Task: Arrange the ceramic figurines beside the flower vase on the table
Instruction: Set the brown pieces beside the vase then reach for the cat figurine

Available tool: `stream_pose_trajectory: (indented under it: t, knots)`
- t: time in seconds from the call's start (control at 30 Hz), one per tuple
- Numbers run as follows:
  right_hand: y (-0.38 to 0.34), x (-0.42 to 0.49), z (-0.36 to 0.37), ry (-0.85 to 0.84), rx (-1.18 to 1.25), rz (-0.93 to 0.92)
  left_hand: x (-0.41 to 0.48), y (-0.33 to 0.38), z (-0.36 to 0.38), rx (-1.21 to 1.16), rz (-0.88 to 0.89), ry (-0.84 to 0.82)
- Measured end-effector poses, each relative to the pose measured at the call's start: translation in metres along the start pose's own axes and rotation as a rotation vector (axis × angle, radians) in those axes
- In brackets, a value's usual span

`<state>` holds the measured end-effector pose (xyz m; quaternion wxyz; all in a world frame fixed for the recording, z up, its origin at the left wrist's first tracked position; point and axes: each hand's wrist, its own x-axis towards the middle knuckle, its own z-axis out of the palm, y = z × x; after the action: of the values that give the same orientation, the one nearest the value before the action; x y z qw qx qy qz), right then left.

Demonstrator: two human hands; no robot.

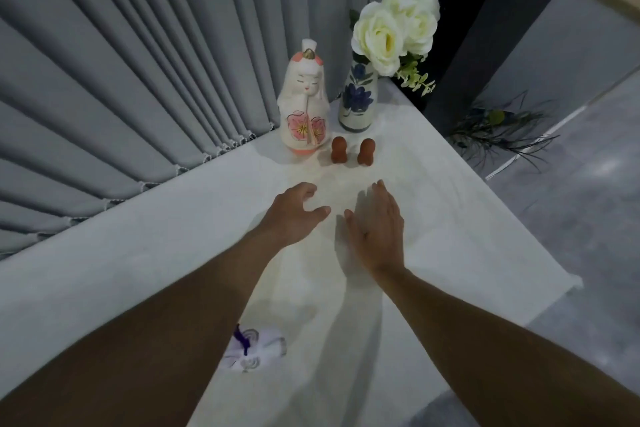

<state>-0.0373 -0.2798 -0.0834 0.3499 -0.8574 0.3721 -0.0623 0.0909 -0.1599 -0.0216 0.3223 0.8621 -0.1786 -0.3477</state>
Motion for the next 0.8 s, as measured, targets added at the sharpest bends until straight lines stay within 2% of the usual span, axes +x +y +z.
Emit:
stream_pose_trajectory:
  t: [0.33,0.5,0.63,0.7,0.8]
  knots:
    - [0.015,-0.109,0.022,-0.081,-0.438,-0.272,-0.108,-0.054,-0.032,0.196,0.032,-0.135]
    - [0.020,-0.145,0.033,-0.169,-0.500,-0.279,-0.151,-0.084,-0.041,0.265,0.031,-0.247]
    - [0.019,-0.153,0.035,-0.169,-0.545,-0.276,-0.173,-0.104,-0.040,0.490,0.089,-0.357]
    - [0.018,-0.154,0.036,-0.161,-0.544,-0.279,-0.175,-0.116,-0.036,0.614,0.152,-0.360]
    - [0.017,-0.154,0.038,-0.178,-0.554,-0.270,-0.171,-0.122,-0.034,0.667,0.184,-0.322]
